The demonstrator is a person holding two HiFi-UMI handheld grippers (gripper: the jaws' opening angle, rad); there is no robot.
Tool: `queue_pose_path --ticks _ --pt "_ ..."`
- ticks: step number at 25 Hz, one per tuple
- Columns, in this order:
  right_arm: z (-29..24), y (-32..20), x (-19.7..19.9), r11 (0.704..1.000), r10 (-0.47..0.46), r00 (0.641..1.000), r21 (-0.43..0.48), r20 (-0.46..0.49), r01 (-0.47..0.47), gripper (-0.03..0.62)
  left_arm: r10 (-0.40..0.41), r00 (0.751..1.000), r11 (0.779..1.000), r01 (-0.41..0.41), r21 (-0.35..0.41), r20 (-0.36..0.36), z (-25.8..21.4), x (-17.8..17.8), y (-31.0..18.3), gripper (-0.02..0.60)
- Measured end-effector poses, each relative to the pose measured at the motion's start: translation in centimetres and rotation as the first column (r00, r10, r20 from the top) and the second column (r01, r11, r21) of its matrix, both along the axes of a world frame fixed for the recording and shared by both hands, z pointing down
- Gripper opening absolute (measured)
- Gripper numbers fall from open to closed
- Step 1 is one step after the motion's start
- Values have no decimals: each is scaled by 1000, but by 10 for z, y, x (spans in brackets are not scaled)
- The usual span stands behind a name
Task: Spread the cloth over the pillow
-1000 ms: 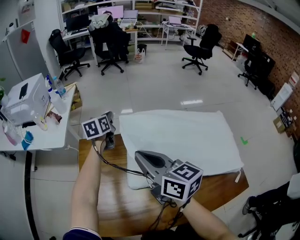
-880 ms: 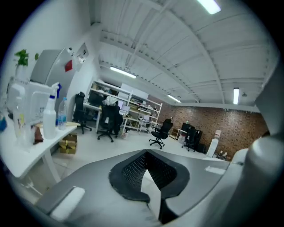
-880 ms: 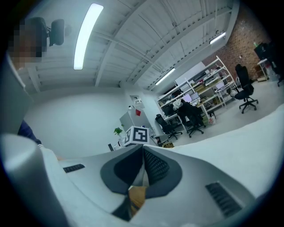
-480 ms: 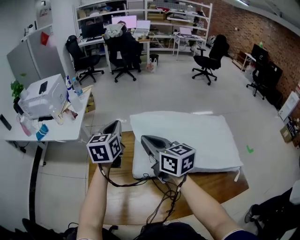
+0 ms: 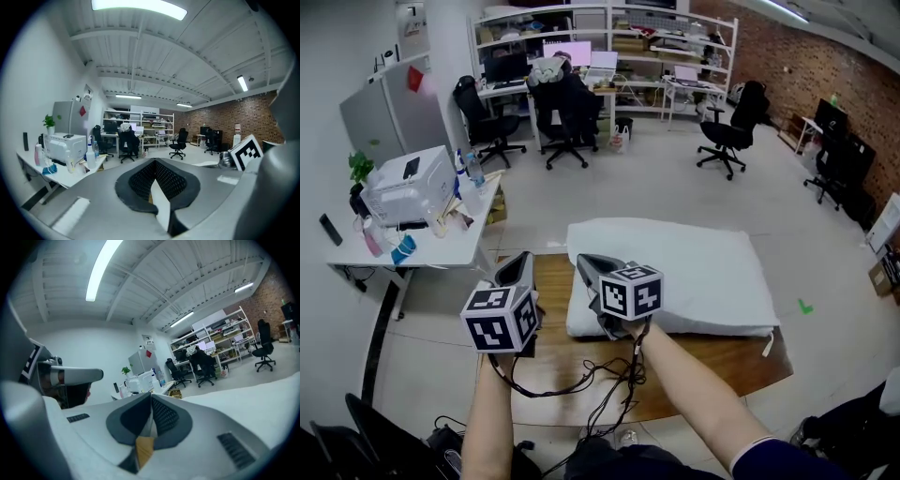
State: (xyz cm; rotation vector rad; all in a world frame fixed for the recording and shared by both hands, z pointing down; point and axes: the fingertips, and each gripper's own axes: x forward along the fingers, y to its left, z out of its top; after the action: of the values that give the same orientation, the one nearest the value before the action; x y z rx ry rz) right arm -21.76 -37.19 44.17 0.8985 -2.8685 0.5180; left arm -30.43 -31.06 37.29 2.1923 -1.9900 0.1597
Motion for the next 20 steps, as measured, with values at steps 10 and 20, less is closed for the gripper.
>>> queue_pose_path --ticks 10,20 --pt "43 20 -21 999 25 995 -29 -99 -28 17 51 999 996 -51 78 1 -54 -10 32 11" --pt "138 39 -38 990 45 973 -120 -226 -74 18 121 992 990 -124 -66 -40 24 -6 32 11"
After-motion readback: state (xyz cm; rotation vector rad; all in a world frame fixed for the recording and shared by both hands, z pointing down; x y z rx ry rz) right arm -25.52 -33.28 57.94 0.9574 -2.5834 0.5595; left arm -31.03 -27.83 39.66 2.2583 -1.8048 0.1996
